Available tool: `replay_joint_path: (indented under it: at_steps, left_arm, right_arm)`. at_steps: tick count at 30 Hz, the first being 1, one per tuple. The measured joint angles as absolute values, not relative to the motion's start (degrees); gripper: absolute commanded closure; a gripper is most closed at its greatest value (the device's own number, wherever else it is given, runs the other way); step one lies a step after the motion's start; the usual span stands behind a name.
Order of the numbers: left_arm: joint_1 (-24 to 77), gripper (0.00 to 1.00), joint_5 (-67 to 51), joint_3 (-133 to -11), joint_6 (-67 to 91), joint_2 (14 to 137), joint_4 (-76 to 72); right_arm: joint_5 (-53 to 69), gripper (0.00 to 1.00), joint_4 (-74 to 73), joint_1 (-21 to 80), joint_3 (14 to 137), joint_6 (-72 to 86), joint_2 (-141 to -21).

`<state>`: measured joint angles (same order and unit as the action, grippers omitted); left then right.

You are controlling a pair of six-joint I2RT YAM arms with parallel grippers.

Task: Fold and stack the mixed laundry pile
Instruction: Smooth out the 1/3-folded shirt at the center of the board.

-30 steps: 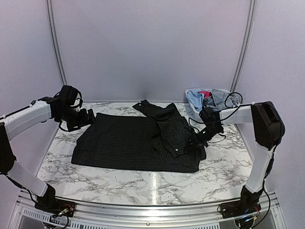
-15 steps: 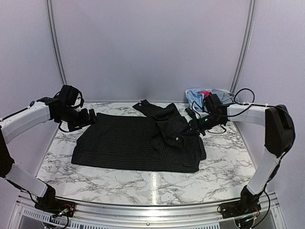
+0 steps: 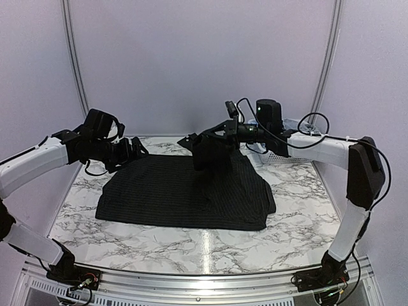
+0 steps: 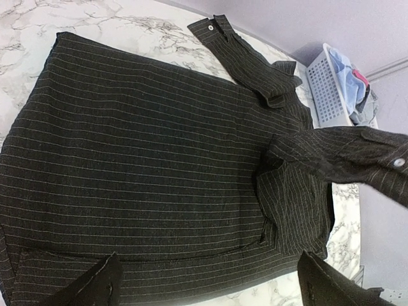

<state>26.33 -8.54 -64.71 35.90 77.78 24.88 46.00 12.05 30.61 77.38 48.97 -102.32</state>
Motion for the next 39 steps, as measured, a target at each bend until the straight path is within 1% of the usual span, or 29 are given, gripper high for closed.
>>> replay_joint_path:
  at_steps: [4,8,11,16,22,28,29,32,34,35,37,39]
  left_arm:
    - [26.6,0.01,-8.0,-64.7,36.5,77.8,24.3]
    - [26.0,0.01,-7.2,-64.3,37.1,77.8,24.0]
    - [24.4,0.01,-7.1,-62.9,37.6,77.8,23.8]
    - [20.8,0.01,-8.3,-59.3,38.4,77.5,23.8]
    - [19.9,0.01,-10.1,-54.5,38.4,76.6,23.8]
    - [19.9,0.08,-11.7,-50.1,38.9,75.7,22.9]
    - [20.2,0.09,-12.0,-49.3,39.2,75.4,22.4]
    - [21.7,0.1,-12.6,-46.2,40.7,74.1,19.6]
    - [23.7,0.1,-13.2,-43.8,42.3,73.5,17.4]
    - [24.8,0.11,-13.5,-42.5,43.2,73.3,16.3]
    - [26.9,0.12,-13.5,-40.6,44.7,73.3,15.0]
    - [28.6,0.13,-13.5,-39.5,46.1,73.3,13.9]
  right_arm:
    - [42.9,1.0,15.4,30.6,84.4,51.0,-104.5]
    - [40.9,1.0,19.2,31.4,85.6,52.1,-104.4]
    - [39.3,1.0,21.4,34.1,83.1,52.7,-104.4]
    - [36.9,1.0,24.1,41.8,76.1,53.8,-105.4]
    - [35.0,1.0,27.6,49.5,72.2,56.0,-110.7]
    - [32.5,0.97,35.1,51.6,64.7,62.1,-114.8]
    - [32.0,0.96,35.7,51.7,63.5,63.0,-115.0]
    - [30.3,0.88,37.8,51.8,60.5,65.4,-115.1]
    - [29.5,0.87,39.0,51.9,58.7,67.2,-115.1]
    - [29.2,0.84,39.6,51.9,57.5,68.1,-115.1]
    - [29.0,0.75,39.8,51.9,55.4,69.8,-115.1]
    - [29.2,0.7,38.8,51.9,54.0,70.7,-114.9]
